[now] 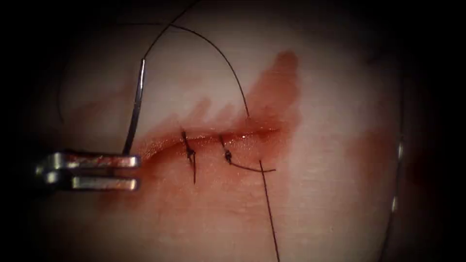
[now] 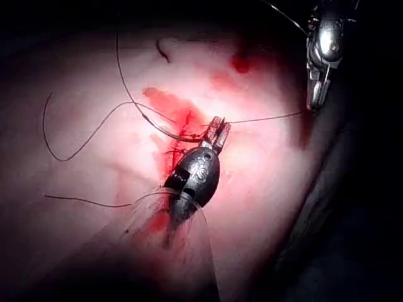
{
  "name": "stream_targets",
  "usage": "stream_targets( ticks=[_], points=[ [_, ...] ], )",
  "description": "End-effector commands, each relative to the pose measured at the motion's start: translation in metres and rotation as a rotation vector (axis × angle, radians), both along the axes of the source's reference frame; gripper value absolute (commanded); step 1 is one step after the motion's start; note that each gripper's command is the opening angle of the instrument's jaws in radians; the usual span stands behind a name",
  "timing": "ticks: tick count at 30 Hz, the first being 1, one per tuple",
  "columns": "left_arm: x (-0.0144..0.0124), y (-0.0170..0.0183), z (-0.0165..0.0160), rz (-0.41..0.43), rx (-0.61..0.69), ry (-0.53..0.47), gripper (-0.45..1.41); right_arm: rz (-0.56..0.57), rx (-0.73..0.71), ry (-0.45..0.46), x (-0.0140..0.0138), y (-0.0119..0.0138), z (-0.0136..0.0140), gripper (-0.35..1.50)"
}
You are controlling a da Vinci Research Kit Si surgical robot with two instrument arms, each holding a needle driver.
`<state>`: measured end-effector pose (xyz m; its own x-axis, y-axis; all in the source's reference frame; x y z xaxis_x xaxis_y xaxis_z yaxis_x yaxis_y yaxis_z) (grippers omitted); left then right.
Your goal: Wound Closure
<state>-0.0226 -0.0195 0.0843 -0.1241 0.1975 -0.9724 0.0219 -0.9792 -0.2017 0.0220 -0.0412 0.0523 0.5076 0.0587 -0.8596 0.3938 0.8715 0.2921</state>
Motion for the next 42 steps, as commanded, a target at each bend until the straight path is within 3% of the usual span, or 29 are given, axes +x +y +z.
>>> stream_targets(
  ticks=[1, 6, 8, 9, 11, 14, 16, 23, 32, 40, 41, 42],
  points=[
    [-0.0005, -0.0004, 0.0006, 0.001, 0.002, -0.001, -0.45, -0.029, 0.013, 0.02, 0.0004, -0.0013, -0.0003, -0.35],
    [-0.0005, -0.0003, 0.0005, 0.002, 0.002, -0.002, -0.45, -0.121, 0.065, 0.145, 0.0005, -0.0029, -0.0027, -0.35],
    [-0.0004, -0.0003, 0.0005, 0.003, 0.002, -0.002, -0.45, -0.06, 0.035, 0.178, 0.001, -0.0018, -0.0032, -0.35],
    [-0.0004, -0.0003, 0.0005, 0.003, 0.002, -0.002, -0.45, 0.007, 0.001, 0.185, 0.0008, -0.0004, -0.0032, 0.14],
    [-0.0004, -0.0003, 0.0005, 0.003, 0.002, -0.003, -0.45, 0.075, -0.022, 0.168, -0.0001, 0.0009, -0.0029, 0.61],
    [-0.0003, -0.0003, 0.0006, 0.004, 0.002, -0.003, -0.45, 0.148, -0.08, 0.132, -0.0017, 0.0023, -0.0017, 0.98],
    [-0.0003, -0.0003, 0.0006, 0.003, 0.001, -0.002, -0.45, 0.238, -0.167, 0.075, -0.0031, 0.004, 0.0006, 1.18],
    [-0.0004, -0.0003, 0.0007, 0.002, 0.001, -0.002, -0.45, 0.407, -0.299, -0.063, -0.0016, 0.0059, 0.0083, 1.18],
    [-0.0006, -0.0004, 0.0008, 0.0, 0.006, 0.0, -0.45, 0.364, -0.312, -0.042, 0.0051, 0.0043, 0.0134, 0.98],
    [-0.0006, -0.0005, 0.0008, -0.001, 0.011, 0.001, -0.45, 0.345, -0.331, -0.061, 0.005, 0.004, 0.0165, 0.76],
    [-0.0006, -0.0005, 0.0009, -0.001, 0.011, 0.001, -0.45, 0.345, -0.333, -0.061, 0.005, 0.0041, 0.0168, 0.67],
    [-0.0007, -0.0005, 0.0009, -0.001, 0.01, 0.001, -0.45, 0.345, -0.334, -0.062, 0.0048, 0.0042, 0.0171, 0.39]
  ],
)
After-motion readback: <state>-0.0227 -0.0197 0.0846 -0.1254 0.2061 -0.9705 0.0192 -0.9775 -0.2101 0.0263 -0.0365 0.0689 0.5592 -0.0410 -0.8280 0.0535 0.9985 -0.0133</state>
